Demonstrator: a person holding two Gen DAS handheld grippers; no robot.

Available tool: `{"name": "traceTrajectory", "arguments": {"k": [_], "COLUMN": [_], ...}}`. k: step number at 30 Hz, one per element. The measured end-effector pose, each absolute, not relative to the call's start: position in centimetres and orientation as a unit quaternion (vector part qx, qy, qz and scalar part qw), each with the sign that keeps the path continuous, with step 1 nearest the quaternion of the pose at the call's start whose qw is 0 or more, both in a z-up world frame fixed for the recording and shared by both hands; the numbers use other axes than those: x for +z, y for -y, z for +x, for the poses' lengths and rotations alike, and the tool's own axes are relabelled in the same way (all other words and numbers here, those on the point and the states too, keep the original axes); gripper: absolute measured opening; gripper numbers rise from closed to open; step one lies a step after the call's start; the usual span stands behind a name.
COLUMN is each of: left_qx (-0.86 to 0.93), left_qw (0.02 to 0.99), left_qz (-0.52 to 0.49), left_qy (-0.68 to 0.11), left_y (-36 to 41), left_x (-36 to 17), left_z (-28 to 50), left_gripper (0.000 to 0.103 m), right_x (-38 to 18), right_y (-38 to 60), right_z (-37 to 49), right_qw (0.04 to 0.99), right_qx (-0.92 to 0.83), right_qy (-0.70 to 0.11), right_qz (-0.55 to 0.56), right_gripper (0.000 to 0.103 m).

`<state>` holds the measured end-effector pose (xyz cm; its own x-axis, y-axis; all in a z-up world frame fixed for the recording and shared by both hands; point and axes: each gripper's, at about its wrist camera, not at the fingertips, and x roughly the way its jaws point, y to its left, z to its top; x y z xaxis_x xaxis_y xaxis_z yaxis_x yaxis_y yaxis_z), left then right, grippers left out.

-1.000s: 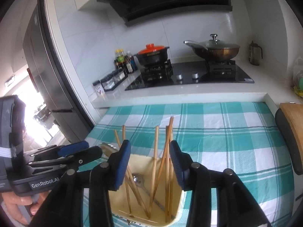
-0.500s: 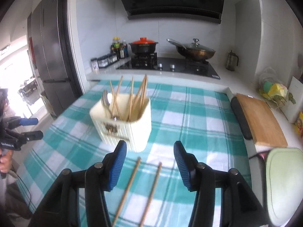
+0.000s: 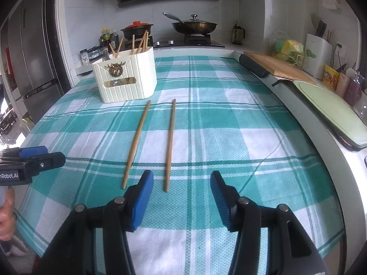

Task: Organize utensils
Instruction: 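Withdraw both open tools from the holder back over the last two chopsticks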

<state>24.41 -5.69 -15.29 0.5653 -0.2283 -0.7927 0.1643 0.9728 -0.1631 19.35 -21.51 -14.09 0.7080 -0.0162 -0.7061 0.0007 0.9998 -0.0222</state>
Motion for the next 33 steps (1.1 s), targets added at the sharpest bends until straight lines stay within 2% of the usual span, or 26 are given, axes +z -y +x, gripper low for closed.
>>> {"name": "traceTrajectory", "arguments": {"k": [10,33], "left_qx": [-0.087,-0.069], "left_qw": [0.894,0.881], "left_qz": [-0.02,-0.016], "left_qy": [-0.44,-0.469], "left_y": [5.8,6.2], "left_x": [-15.2,-17.8], "left_z": [24.2,26.1], "left_gripper": [0.089,0.089], "right_x": [-14.4,-16.5], "right_y": [22.2,23.5], "right_z": [19.2,20.7], "right_qw": [0.924,0.912], "right_qx": [-0.023,-0.061], "right_qy": [-0.38,-0.402], "right_qz": [-0.019,-0.046], "right_gripper": [0.053,0.053]}}
